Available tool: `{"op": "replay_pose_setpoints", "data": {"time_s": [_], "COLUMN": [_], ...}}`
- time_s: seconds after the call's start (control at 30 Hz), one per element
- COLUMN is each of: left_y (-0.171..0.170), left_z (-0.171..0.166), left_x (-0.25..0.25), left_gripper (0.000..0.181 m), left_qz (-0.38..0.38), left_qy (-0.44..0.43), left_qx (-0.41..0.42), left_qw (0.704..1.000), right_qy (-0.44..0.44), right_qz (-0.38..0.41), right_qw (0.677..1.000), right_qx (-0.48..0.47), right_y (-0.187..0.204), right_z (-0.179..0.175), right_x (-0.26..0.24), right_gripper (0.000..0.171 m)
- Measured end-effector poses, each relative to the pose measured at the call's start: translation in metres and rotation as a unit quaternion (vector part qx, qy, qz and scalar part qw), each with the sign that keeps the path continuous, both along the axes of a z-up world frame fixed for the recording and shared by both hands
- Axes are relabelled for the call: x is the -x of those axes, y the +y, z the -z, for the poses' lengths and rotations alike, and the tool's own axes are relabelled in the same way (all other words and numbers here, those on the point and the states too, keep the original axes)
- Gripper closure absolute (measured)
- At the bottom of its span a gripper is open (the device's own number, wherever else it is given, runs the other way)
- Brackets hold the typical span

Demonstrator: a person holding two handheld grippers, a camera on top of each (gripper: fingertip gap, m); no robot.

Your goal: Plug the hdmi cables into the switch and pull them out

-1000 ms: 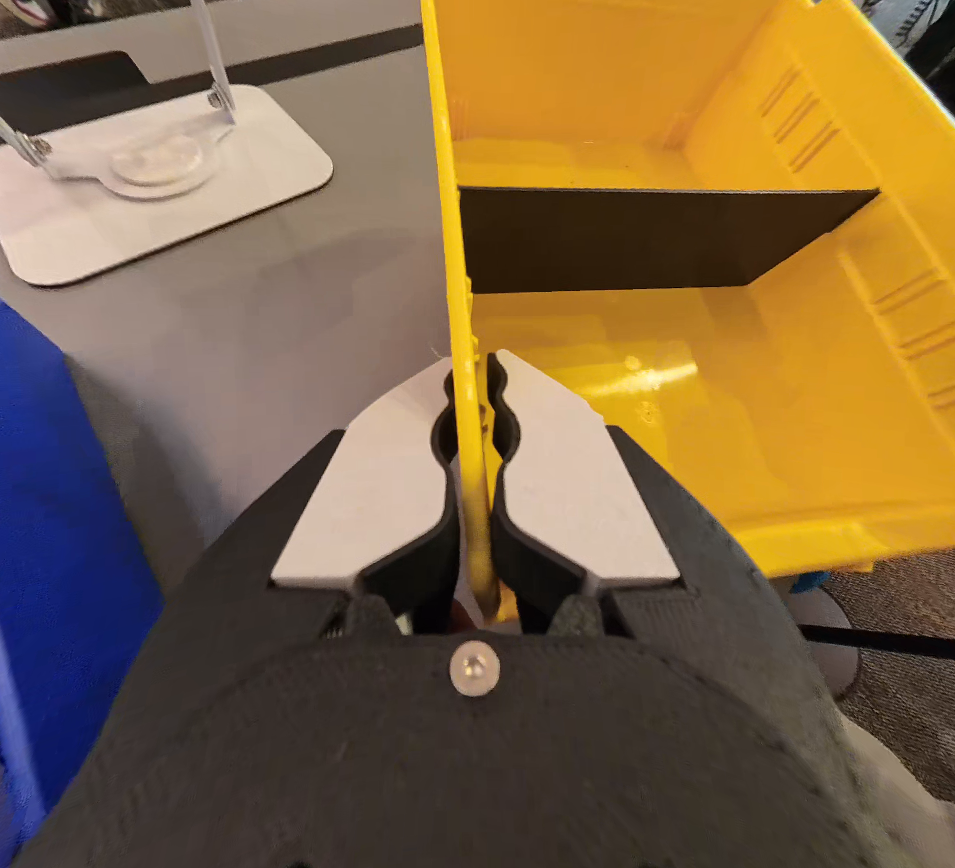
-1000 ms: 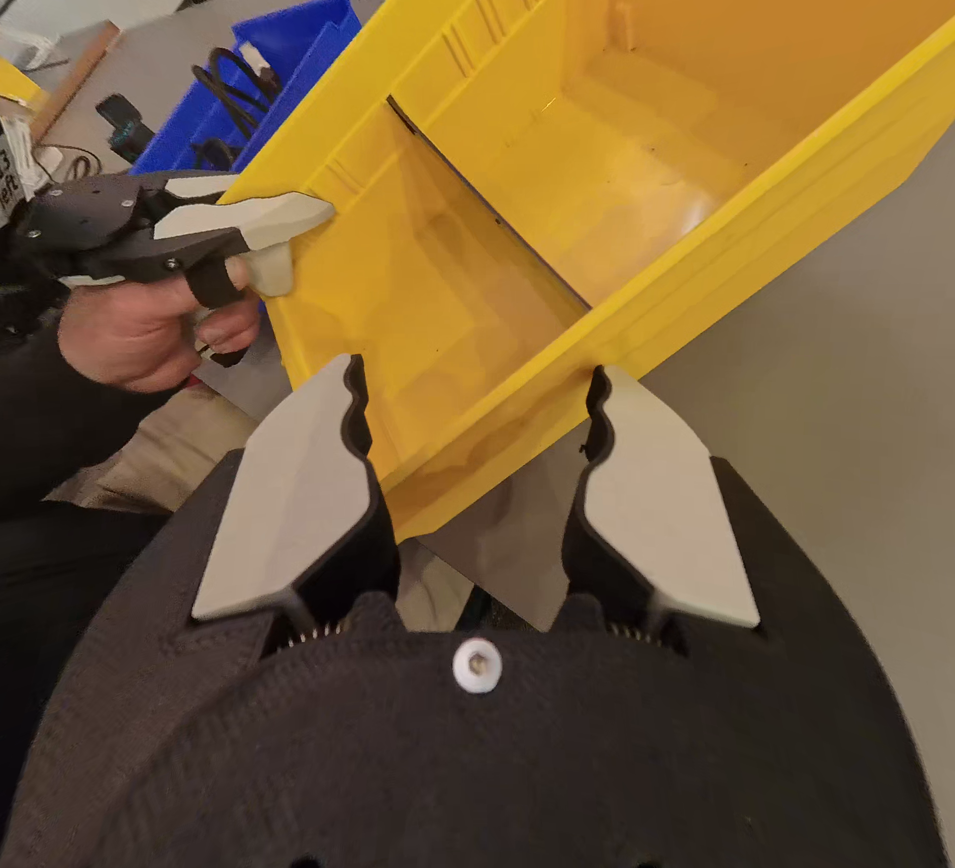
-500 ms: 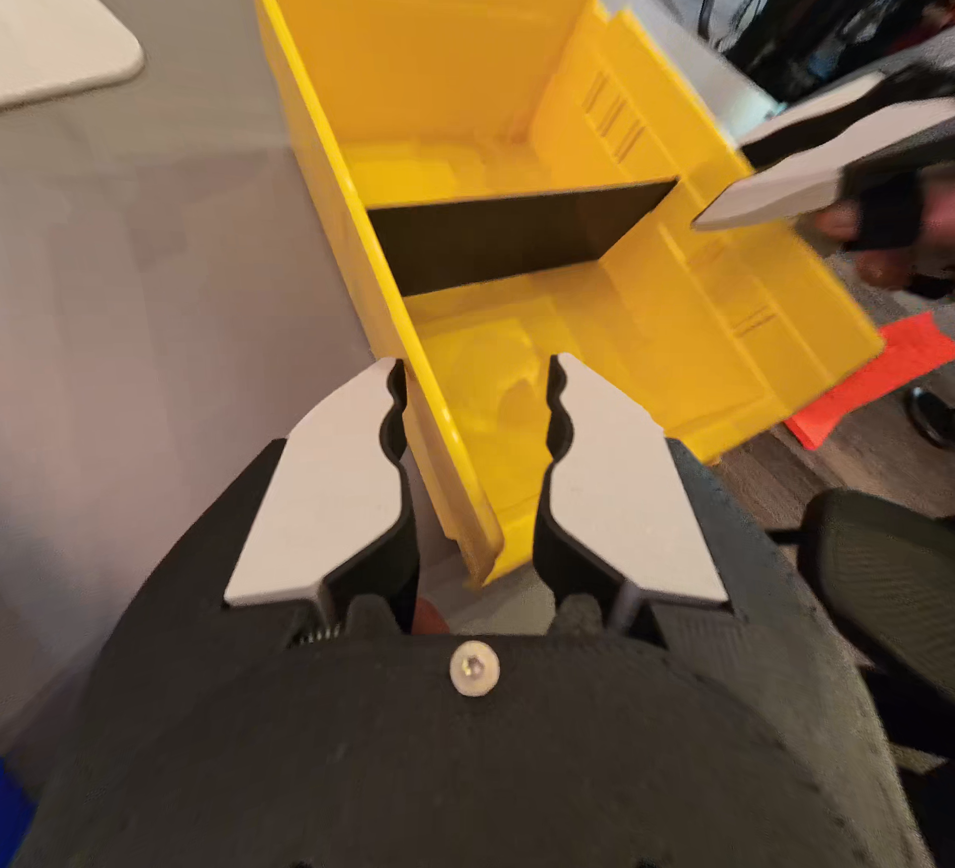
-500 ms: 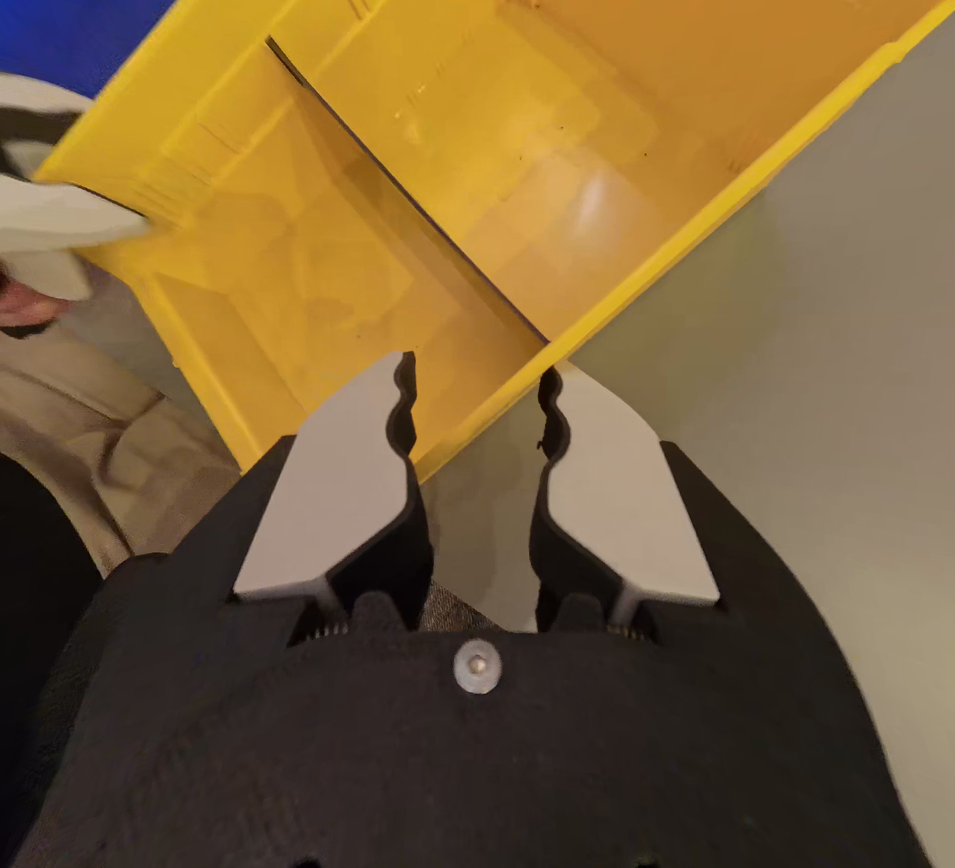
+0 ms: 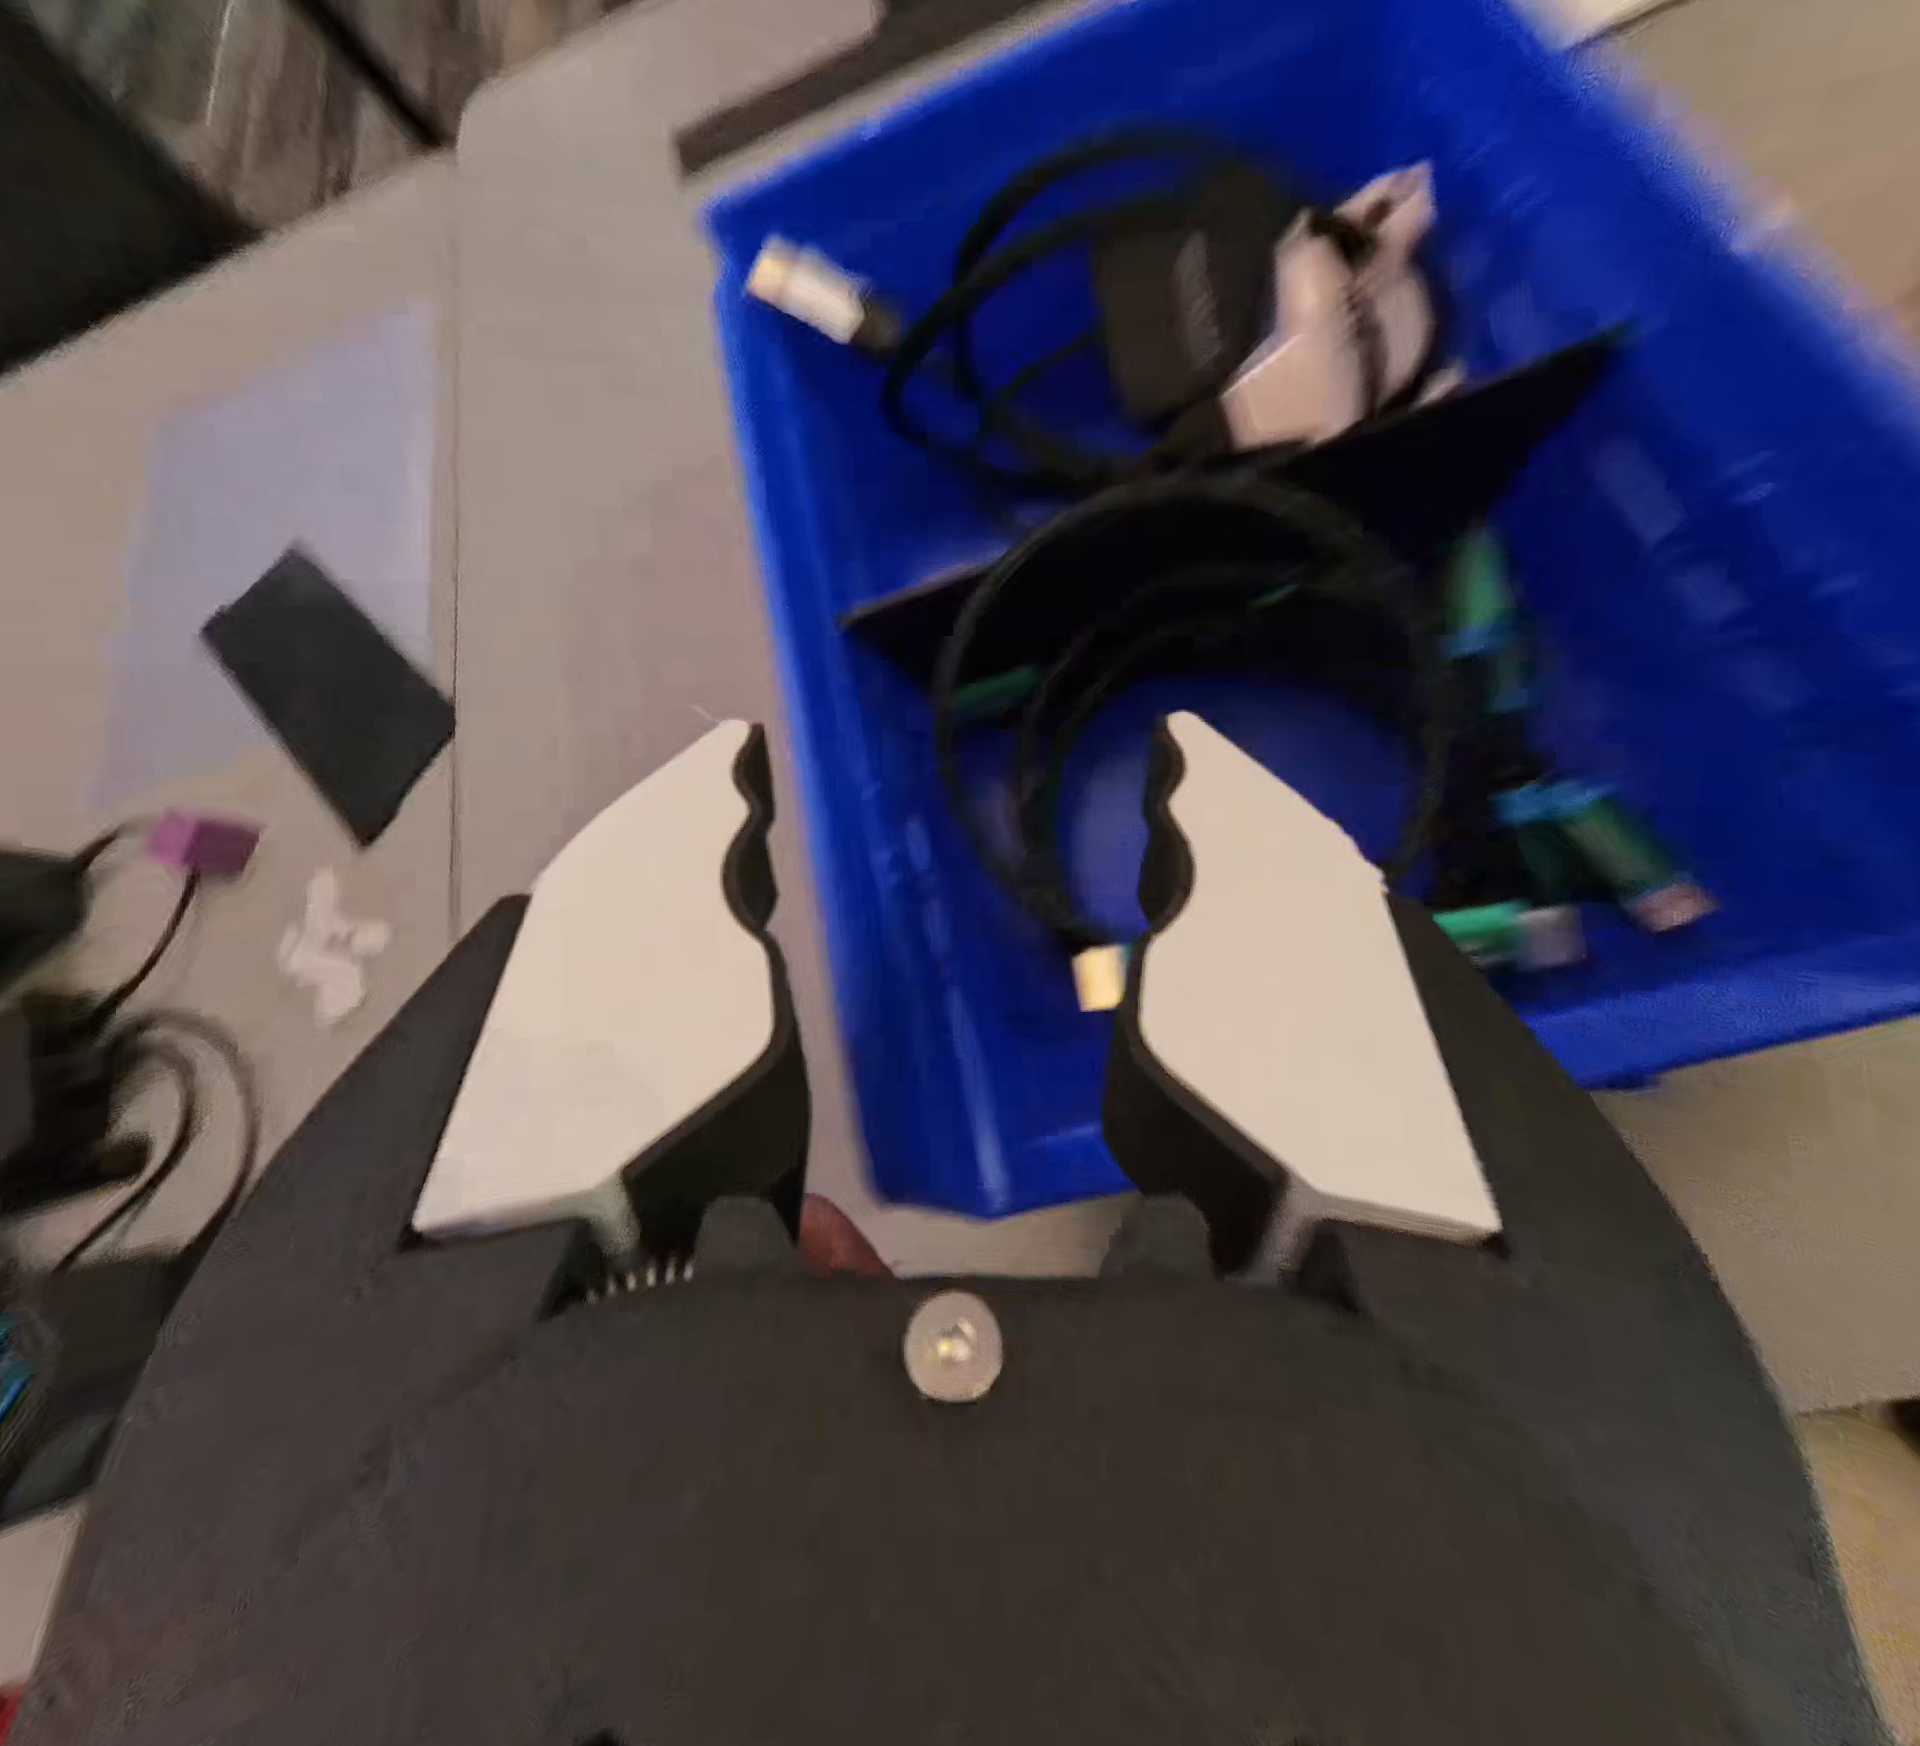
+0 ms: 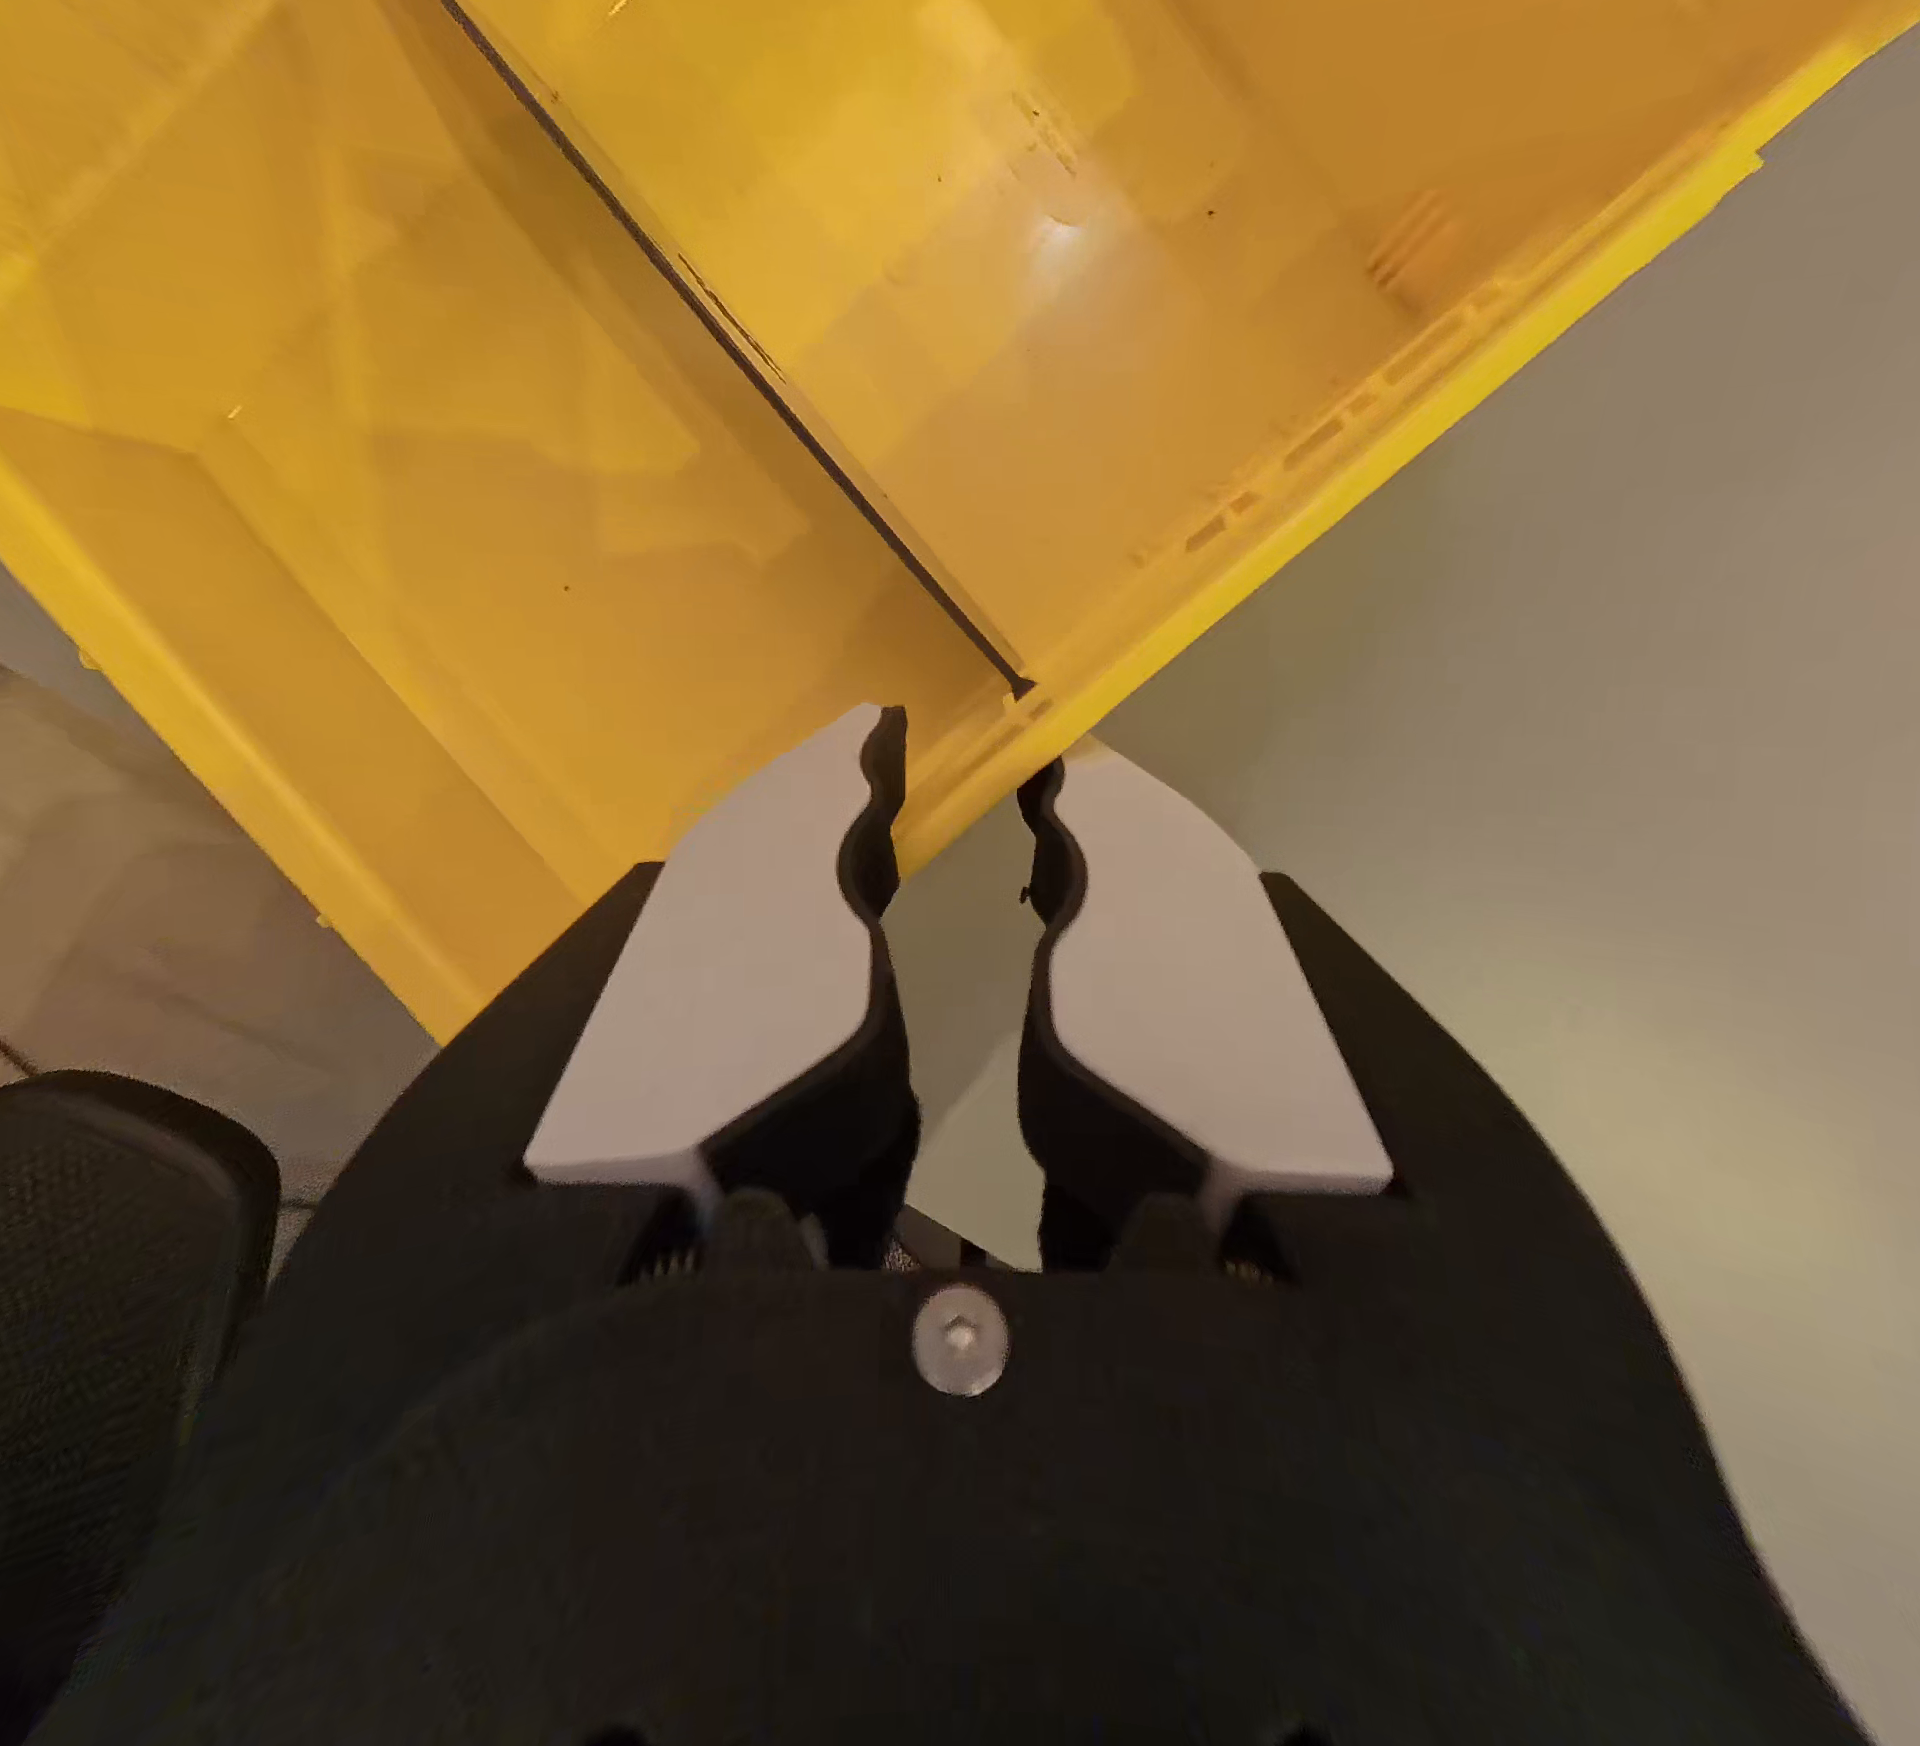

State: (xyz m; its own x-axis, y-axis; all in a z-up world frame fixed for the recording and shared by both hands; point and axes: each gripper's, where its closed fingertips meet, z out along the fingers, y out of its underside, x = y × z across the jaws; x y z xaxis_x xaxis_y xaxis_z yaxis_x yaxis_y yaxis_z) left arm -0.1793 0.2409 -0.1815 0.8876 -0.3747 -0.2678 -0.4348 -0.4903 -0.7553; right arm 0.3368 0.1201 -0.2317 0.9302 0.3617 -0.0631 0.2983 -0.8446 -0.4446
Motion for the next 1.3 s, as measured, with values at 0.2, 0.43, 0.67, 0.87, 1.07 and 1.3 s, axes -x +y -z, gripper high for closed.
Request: {"op": "replay_pose_setpoints", "data": {"time_s": [0.2,0.43,0.67,0.87,1.07,1.3], "left_y": [0.0,0.005,-0.002,-0.009,-0.018,-0.019], "left_z": [0.05,0.057,0.058,0.059,0.059,0.059], "left_x": [0.033,0.039,0.053,0.077,0.105,0.134], "left_gripper": [0.127,0.169,0.172,0.172,0.174,0.175], "left_qz": [-0.009,-0.022,-0.032,-0.038,-0.049,-0.054], "left_qy": [0.042,-0.023,-0.048,-0.055,-0.067,-0.082], "left_qx": [0.048,0.058,0.073,0.079,0.078,0.078], "left_qw": [0.998,0.998,0.996,0.995,0.994,0.992], "right_qy": [-0.025,-0.048,-0.075,-0.093,-0.112,-0.135], "right_qz": [-0.004,0.007,0.01,0.013,0.01,0.022], "right_qw": [1.0,0.999,0.997,0.995,0.993,0.989], "right_qx": [0.017,0.021,0.029,0.037,0.043,0.053], "right_y": [0.005,0.007,0.011,0.014,0.016,0.017], "right_z": [0.0,0.0,-0.001,-0.001,-0.001,-0.001], "right_x": [-0.014,-0.039,-0.069,-0.1,-0.14,-0.185], "right_gripper": [0.155,0.161,0.162,0.162,0.161,0.16]}}
